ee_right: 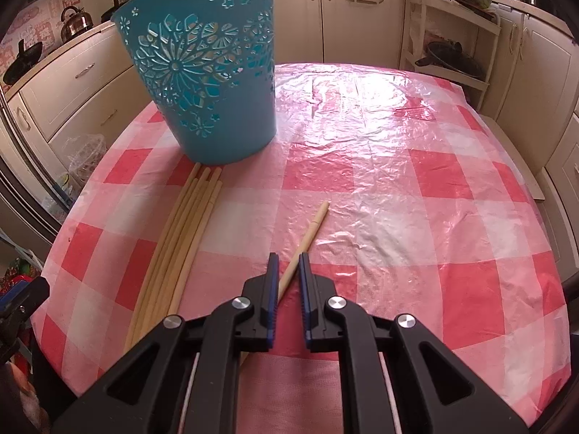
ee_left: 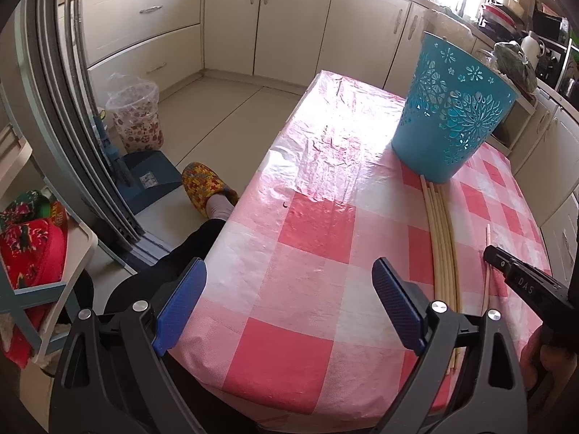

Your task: Organize utensils

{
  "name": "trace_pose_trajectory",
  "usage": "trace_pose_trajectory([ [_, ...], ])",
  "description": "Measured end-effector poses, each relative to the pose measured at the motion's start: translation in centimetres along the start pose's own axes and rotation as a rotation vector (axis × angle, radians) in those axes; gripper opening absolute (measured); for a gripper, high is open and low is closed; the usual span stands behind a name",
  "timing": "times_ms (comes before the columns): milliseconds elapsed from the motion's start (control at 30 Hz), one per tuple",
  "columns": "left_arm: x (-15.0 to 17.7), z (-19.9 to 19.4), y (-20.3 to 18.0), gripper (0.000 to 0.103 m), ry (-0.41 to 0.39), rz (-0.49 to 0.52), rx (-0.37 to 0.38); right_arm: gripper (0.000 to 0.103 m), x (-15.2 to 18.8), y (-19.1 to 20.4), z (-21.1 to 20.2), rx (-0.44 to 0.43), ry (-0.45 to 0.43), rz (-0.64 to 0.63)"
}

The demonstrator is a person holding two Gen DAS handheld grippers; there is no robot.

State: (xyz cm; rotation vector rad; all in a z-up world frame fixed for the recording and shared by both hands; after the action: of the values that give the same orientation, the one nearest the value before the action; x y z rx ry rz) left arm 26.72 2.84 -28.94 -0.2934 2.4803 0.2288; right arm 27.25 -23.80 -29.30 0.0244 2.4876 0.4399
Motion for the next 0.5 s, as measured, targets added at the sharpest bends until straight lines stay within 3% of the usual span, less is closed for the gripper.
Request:
trace_pose_trajectory([
  [300, 0.3, 0.1, -1.9, 0.089, 0.002, 0.054, 0.001, 0.012, -1.1, -0.3, 0.7, -0.01, -0.012, 0.023],
  [500, -1.2, 0.3, -4.8, 0.089, 0.009, 0.077, 0.058, 0.011, -0.9, 0.4, 0.8, -0.025, 0.012, -0.038],
])
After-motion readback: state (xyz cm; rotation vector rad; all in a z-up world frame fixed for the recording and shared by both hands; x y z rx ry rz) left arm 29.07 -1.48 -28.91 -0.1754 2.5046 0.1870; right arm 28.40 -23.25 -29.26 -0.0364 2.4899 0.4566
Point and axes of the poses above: each gripper's, at about its wrist camera, not at the fingertips, and z roughly the way its jaws point, y to its left, x to its underside, the point moved 5 cm from there along z, roughly the way its jaws point, and after that the axes turned 14 degrees about -x, right-handed, at the moved point
